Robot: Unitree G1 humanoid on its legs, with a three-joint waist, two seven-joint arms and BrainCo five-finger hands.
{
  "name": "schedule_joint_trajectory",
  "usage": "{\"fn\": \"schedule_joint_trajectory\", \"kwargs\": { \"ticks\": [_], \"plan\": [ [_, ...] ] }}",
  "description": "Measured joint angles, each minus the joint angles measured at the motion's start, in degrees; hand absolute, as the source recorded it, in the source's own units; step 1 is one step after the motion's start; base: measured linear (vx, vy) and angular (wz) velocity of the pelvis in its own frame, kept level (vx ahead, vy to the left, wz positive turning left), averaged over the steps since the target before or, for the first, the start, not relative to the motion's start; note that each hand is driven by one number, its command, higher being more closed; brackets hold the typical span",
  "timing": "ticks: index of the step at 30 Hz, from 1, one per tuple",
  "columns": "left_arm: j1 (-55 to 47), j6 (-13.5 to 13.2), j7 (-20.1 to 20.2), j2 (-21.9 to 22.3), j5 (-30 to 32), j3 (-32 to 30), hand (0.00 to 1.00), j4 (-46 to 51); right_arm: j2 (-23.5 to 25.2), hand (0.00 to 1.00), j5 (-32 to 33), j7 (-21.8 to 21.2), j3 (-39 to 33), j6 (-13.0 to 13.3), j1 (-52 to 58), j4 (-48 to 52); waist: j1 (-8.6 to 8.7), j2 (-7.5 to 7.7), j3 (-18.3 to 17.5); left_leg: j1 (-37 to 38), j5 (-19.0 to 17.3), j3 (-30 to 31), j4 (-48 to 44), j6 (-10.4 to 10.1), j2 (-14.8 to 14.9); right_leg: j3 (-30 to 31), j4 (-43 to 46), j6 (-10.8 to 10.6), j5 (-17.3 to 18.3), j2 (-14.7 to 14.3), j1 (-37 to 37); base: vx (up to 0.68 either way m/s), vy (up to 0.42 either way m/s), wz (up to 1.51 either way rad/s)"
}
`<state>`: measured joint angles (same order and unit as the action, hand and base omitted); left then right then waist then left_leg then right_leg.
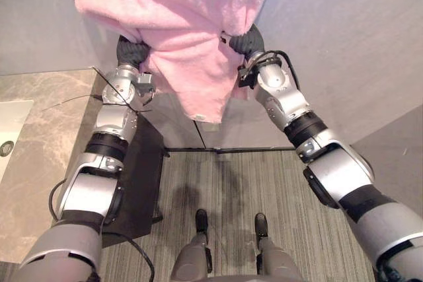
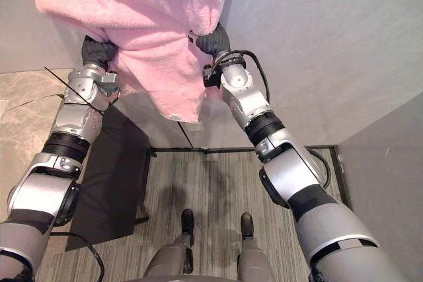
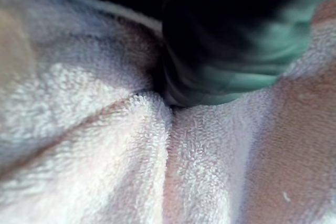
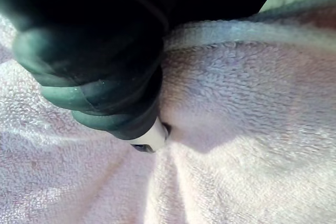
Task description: Organize washtable
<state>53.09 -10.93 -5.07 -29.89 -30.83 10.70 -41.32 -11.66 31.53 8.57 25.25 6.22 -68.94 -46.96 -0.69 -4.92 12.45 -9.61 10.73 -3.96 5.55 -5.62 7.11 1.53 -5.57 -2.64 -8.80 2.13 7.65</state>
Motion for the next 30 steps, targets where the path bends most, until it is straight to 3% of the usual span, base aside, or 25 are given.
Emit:
{"fn": "schedule_joint_trajectory", "kwargs": {
  "ticks": [21,22,23,24,30],
  "plan": [
    [-2.1,0.8,1.6,0.0,0.0,-2.6,1.00,-3.7,0.1,1.00,-0.1,-2.8,0.6,-0.1,1.0,0.6,-0.27,0.04,0.0,0.4,0.0,0.7,0.0,0.0,0.0,-0.8,0.0,0.0,0.0,0.0,-0.8,0.00,-0.001,0.01],
    [-2.1,1.0,2.0,0.0,0.0,-2.8,0.00,-3.7,0.1,1.00,-0.1,-2.9,0.6,-0.1,1.1,0.5,-0.25,0.05,0.0,0.6,0.0,0.8,0.0,0.0,0.0,-0.9,0.0,0.0,0.0,0.0,-1.1,0.00,0.000,0.00],
    [-2.2,1.1,2.2,0.0,0.0,-3.3,0.00,-3.8,0.1,1.00,-0.1,-3.0,0.6,-0.1,1.1,0.5,-0.23,0.05,0.0,0.7,0.0,0.8,0.0,0.0,0.0,-0.9,0.0,0.0,0.0,0.0,-1.2,0.00,0.000,0.00],
    [-2.5,1.1,2.3,0.0,0.0,-4.7,0.00,-4.0,0.0,0.00,-0.1,-3.1,0.6,-0.1,1.1,0.5,-0.20,0.05,0.0,0.8,0.0,0.7,0.1,0.0,0.0,-0.9,0.0,0.0,0.0,0.0,-1.2,0.00,0.000,0.00],
    [-3.7,1.7,2.2,-1.0,0.1,-6.8,0.00,-6.6,-2.4,0.00,1.6,-2.6,0.4,-0.1,1.6,0.2,-0.22,0.10,-0.1,0.9,-0.2,0.7,0.3,-0.2,0.0,-0.8,0.0,0.0,0.0,0.0,-1.3,-0.03,-0.012,0.00]
  ]
}}
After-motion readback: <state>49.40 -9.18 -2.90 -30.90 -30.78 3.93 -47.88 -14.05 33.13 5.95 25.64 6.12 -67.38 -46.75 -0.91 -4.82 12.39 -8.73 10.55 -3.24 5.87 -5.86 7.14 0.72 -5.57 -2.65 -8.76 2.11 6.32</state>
